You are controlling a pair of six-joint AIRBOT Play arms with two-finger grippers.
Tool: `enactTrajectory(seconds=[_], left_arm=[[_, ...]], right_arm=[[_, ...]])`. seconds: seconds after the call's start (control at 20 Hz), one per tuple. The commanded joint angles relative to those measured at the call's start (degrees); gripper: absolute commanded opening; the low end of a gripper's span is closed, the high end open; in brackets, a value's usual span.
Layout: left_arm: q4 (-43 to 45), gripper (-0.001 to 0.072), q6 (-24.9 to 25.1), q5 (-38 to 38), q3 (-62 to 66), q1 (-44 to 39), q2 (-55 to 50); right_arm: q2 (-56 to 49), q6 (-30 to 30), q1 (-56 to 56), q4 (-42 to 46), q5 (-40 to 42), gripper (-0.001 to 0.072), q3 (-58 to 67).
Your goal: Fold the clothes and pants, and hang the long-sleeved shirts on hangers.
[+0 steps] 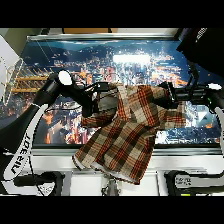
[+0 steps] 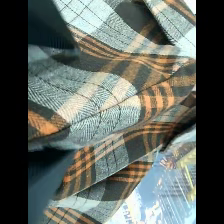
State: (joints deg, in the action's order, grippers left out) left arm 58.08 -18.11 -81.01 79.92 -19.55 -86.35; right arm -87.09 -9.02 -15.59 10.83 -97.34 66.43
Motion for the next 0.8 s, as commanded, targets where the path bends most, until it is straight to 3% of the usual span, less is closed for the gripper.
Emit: enactTrajectory(seconds=[0.0,0.05,0.1,0.5,0.55,0.75], left_arm=[[-1.18,0.0029,0.09,0.04,0.07,0.00,-0.02],[-1.16,0.0029,0.09,0.02,0.07,0.02,-0.02],[-1.16,0.0029,0.09,0.02,0.07,0.02,-0.02],[-0.02,0.0029,0.09,0.20,0.07,0.07,-0.02],[2.36,0.0415,-3.32,0.24,0.07,0.20,-0.02],[2.34,0.0415,-10.27,-0.17,0.07,1.68,0.07]], right_arm=[[-0.09,0.00,-0.02,-0.98,1.22,0.0609,-0.02],[-0.20,-0.02,-0.02,-0.79,1.38,0.0137,-0.02],[-0.31,-0.24,-0.02,-0.79,1.40,0.0038,-0.02],[-0.79,-0.22,-0.02,-0.81,1.53,0.0034,-0.02],[-0.79,-0.22,-0.02,-0.83,1.55,0.0032,-0.02],[-0.76,0.04,-0.04,-1.03,3.74,0.0030,-0.02]])
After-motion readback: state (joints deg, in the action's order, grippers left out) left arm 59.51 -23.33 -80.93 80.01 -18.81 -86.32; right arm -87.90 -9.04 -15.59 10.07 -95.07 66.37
